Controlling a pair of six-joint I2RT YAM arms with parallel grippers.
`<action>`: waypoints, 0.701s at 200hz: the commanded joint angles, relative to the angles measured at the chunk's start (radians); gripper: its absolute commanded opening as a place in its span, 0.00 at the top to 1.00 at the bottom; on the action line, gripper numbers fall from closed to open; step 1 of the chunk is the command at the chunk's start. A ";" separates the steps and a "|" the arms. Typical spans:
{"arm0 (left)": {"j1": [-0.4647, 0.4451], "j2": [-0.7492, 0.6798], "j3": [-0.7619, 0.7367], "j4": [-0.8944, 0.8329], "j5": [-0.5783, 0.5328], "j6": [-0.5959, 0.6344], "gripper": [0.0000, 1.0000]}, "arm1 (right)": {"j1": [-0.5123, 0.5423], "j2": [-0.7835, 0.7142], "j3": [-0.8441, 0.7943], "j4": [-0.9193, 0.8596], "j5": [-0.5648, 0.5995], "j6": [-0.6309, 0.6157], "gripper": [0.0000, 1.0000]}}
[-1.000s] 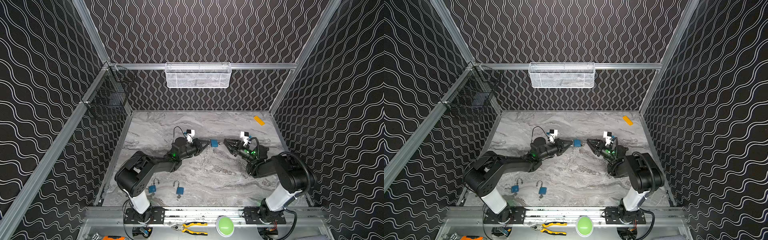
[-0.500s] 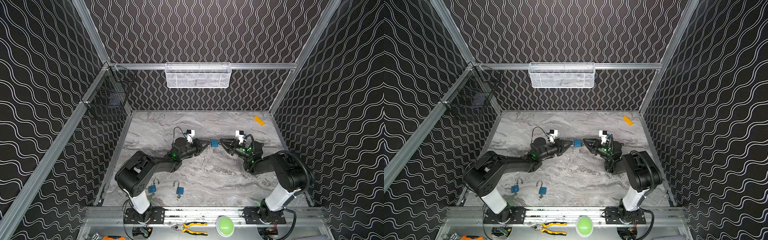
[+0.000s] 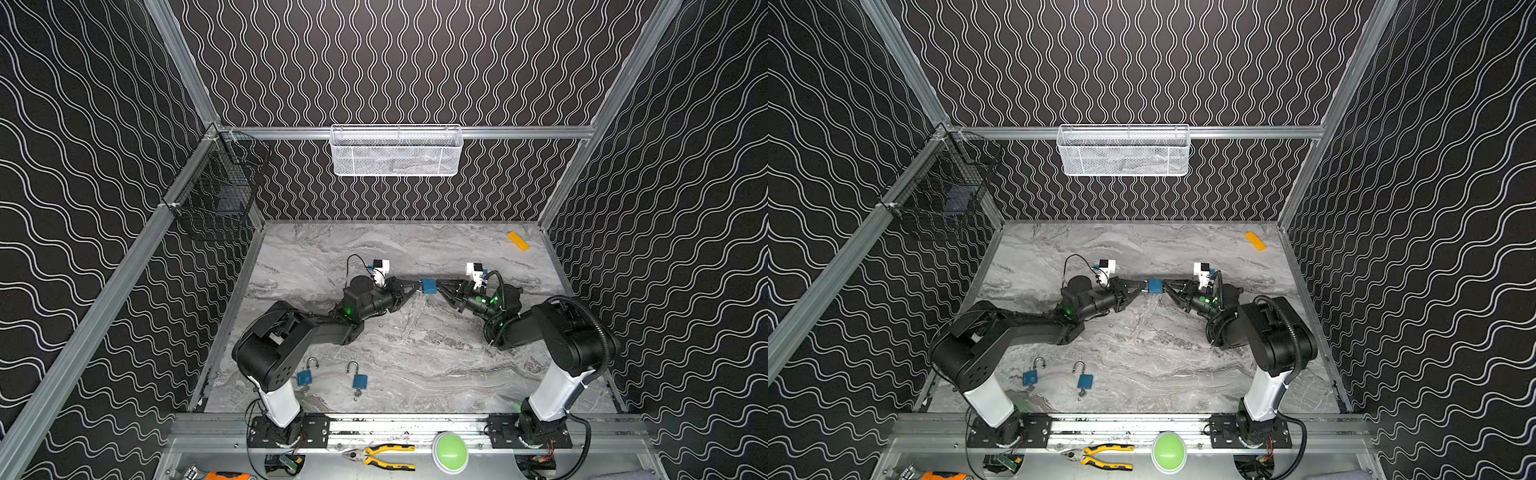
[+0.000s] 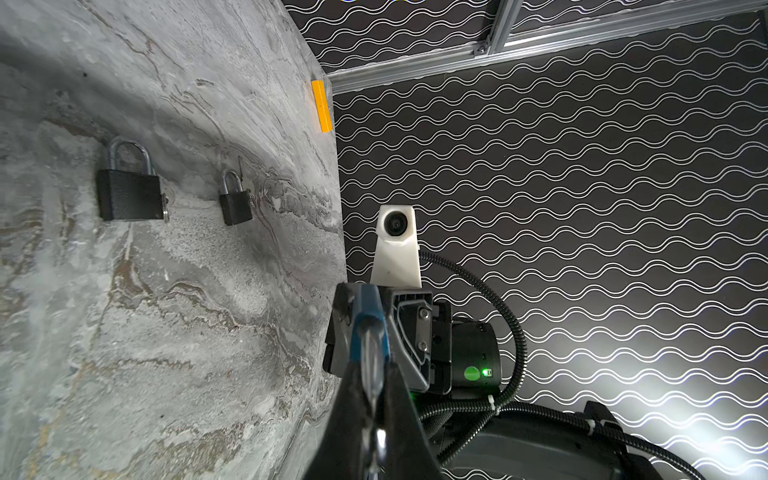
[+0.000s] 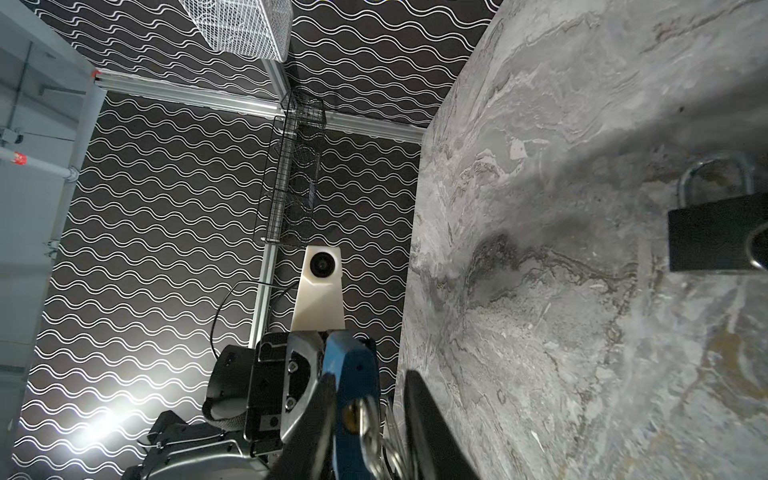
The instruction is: Lock with the key
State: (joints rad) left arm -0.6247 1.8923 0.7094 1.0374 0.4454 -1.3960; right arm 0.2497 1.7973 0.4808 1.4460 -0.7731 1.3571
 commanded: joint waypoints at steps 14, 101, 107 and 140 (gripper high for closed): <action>0.000 0.002 -0.003 0.091 -0.011 -0.011 1.00 | 0.002 0.023 -0.003 0.119 -0.002 0.053 0.80; 0.001 0.013 -0.011 0.116 -0.027 -0.026 1.00 | 0.002 0.010 -0.010 0.118 -0.004 0.055 1.00; 0.001 0.010 -0.012 0.122 -0.033 -0.028 1.00 | 0.002 0.008 -0.011 0.119 0.000 0.056 1.00; -0.003 -0.002 -0.059 0.180 -0.089 -0.045 1.00 | 0.000 -0.010 -0.029 0.103 0.031 0.044 1.00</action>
State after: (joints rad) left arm -0.6281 1.9007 0.6727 1.1000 0.4164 -1.4204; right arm 0.2508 1.8050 0.4576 1.5085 -0.7685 1.4055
